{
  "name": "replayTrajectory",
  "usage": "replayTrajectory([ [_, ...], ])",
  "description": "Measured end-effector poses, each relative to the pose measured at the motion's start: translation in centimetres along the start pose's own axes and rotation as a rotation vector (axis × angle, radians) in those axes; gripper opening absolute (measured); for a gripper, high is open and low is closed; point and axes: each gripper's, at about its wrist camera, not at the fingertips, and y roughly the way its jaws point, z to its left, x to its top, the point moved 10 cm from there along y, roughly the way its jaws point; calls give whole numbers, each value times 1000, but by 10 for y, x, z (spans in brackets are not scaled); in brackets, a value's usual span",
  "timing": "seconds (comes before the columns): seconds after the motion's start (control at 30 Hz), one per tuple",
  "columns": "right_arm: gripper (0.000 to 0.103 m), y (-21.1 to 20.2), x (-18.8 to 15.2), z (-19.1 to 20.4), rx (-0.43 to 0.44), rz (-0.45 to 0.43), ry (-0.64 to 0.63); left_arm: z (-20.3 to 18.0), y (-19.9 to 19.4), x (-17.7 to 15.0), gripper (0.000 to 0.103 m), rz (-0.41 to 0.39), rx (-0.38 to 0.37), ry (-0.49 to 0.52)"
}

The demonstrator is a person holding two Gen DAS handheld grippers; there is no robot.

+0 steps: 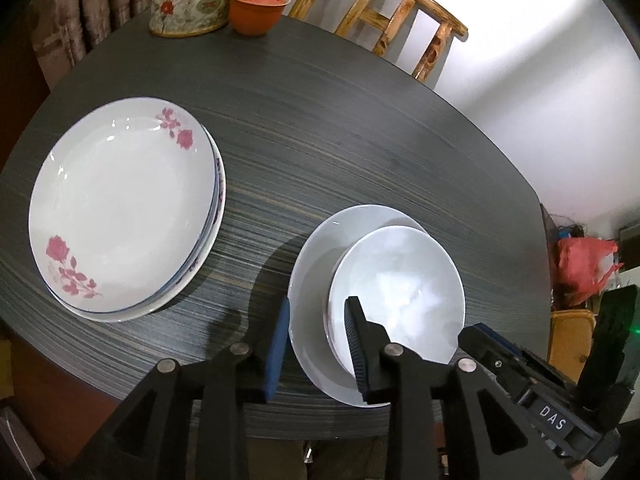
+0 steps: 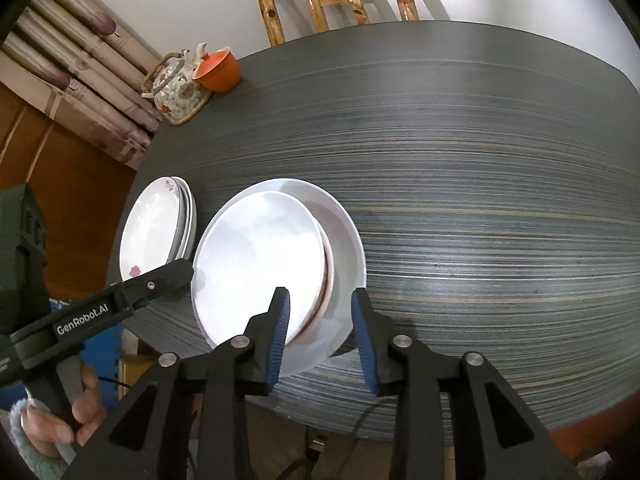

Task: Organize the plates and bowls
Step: 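Open both tools and release the pink-patterned bowl, then grip the rim of the nested bowl stack with both tools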

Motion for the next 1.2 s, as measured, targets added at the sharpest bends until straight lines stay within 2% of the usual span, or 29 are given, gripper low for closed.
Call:
replayTrajectory([
  [0.1, 32, -4, -1, -6, 11, -7, 21, 1, 1, 1, 29, 8, -31, -21],
  [0.23, 41, -7, -2, -13, 23, -18, 46, 4, 1, 1, 29, 13, -80, -76],
  [0.6, 41, -5, -2, -30, 46, -21, 119, 12, 5, 2, 29, 13, -142, -190],
  [1.2, 39, 13, -4, -38, 45, 25, 132, 22, 26, -1, 29, 55, -85, -198],
])
